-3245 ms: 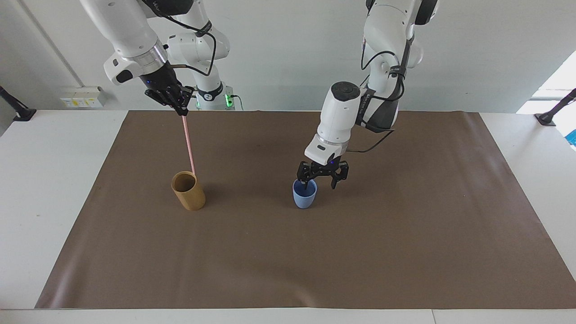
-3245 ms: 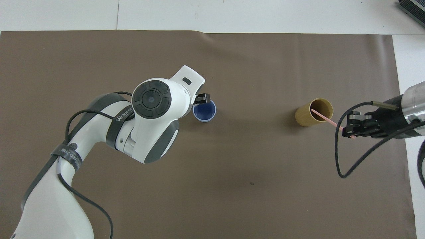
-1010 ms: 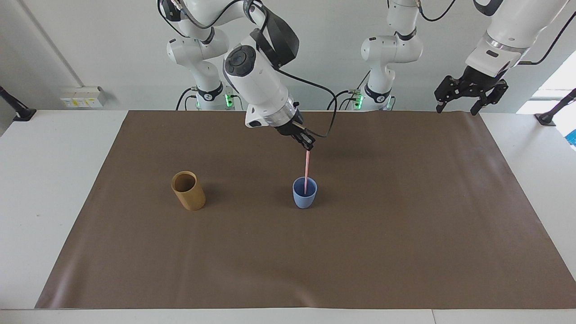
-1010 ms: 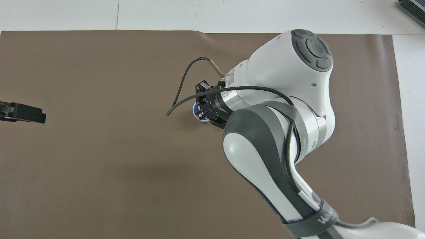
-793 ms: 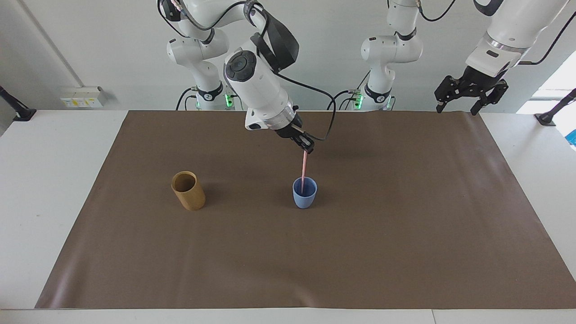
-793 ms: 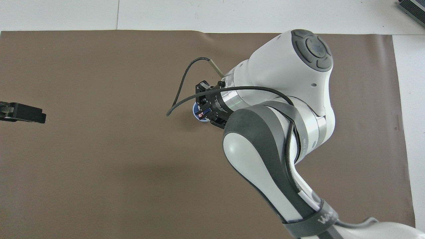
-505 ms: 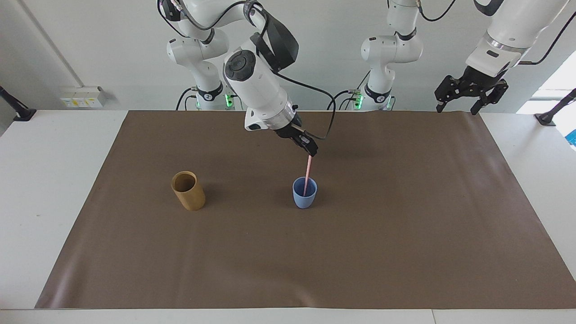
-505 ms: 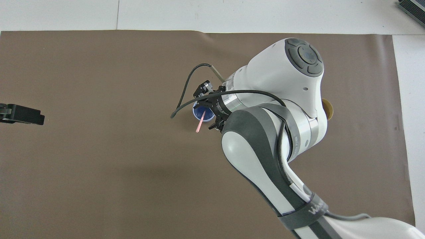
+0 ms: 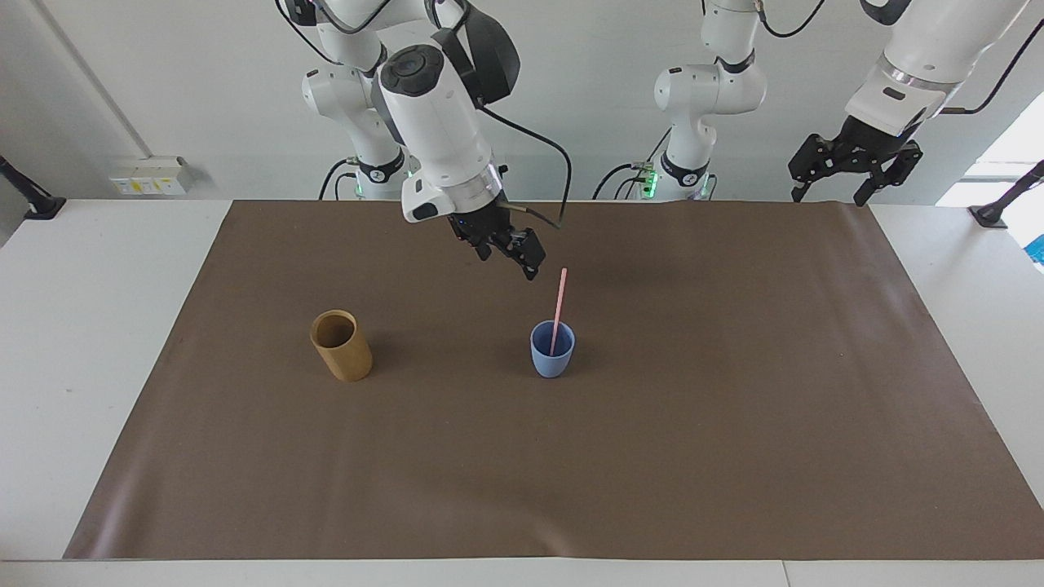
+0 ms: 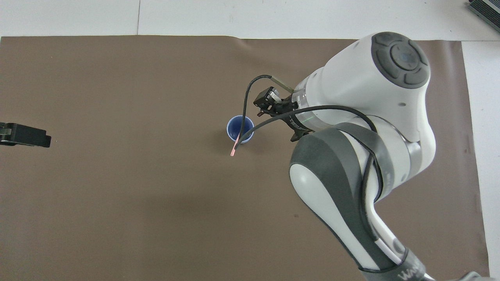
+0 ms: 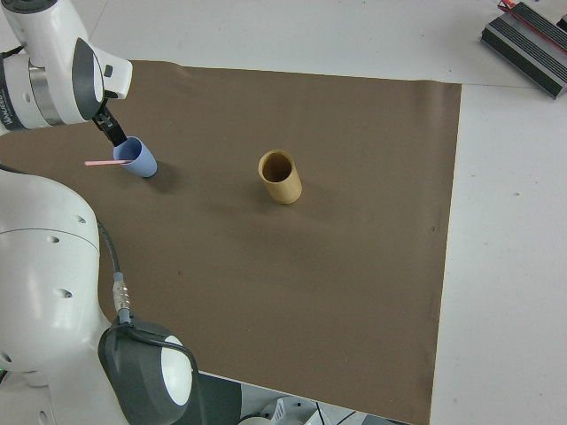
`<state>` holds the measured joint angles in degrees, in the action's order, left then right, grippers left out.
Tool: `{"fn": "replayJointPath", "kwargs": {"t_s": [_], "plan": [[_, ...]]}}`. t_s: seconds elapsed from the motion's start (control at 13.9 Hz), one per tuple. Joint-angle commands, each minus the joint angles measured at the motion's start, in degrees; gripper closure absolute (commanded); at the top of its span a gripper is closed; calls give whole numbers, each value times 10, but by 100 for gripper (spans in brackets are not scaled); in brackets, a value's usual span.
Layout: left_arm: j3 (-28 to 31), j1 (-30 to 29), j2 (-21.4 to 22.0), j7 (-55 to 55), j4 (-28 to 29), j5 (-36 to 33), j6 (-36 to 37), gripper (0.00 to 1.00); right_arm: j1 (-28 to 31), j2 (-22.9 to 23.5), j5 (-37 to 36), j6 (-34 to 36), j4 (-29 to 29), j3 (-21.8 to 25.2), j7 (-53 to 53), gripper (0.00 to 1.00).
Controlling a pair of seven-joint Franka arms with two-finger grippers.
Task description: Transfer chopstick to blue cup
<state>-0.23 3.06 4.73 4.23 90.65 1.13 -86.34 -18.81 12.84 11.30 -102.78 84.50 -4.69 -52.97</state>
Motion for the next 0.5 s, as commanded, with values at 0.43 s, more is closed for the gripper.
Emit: {"fn": "replayJointPath", "kwargs": {"t_s": [0.43], "plan": [[-3,-7,5,3,-6,-1,13,0,93,-101,-124,104,42,-4,276,0]]}}
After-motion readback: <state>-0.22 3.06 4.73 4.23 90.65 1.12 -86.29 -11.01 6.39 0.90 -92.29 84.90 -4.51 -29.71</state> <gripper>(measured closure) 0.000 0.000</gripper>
